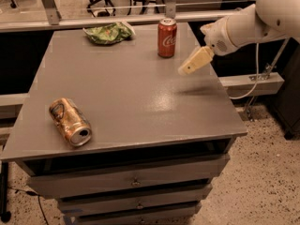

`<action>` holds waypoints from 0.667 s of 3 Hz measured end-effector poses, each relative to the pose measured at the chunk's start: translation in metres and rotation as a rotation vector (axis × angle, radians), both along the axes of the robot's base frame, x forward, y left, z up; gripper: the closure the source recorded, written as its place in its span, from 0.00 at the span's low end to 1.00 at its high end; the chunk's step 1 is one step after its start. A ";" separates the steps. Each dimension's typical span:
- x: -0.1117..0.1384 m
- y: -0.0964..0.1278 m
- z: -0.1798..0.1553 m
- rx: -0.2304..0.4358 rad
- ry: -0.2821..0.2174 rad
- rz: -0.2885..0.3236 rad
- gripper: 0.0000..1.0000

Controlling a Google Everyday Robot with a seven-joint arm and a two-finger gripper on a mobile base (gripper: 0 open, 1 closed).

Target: Move coke can near green jalapeno chip bag

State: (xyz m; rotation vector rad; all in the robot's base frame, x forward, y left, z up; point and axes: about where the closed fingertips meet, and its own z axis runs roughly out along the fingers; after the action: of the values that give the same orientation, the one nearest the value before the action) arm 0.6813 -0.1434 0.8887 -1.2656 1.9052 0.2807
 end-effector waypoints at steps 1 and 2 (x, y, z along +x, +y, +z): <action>0.039 0.022 0.001 0.157 -0.031 -0.006 0.00; 0.078 0.042 -0.001 0.260 -0.070 0.003 0.00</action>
Offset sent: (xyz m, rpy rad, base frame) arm 0.1254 0.0577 0.0027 0.3824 -0.1274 0.0058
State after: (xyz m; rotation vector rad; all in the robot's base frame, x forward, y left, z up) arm 0.7595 -0.1015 0.8881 -1.0903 1.7439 0.4637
